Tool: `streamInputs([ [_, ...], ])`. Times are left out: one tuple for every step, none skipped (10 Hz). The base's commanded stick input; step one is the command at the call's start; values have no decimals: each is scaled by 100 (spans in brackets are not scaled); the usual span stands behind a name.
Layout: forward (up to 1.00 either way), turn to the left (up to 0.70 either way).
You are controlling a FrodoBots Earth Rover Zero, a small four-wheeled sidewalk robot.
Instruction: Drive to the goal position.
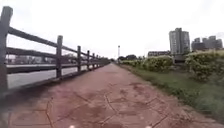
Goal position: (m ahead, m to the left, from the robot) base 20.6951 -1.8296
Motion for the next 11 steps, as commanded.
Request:
streamInputs([
  [100,1],
  [100,1],
  [100,1],
  [100,1],
  [100,1],
  [100,1],
  [100,1],
  [100,1],
  [100,1],
  [100,-27],
  [100,-39],
])
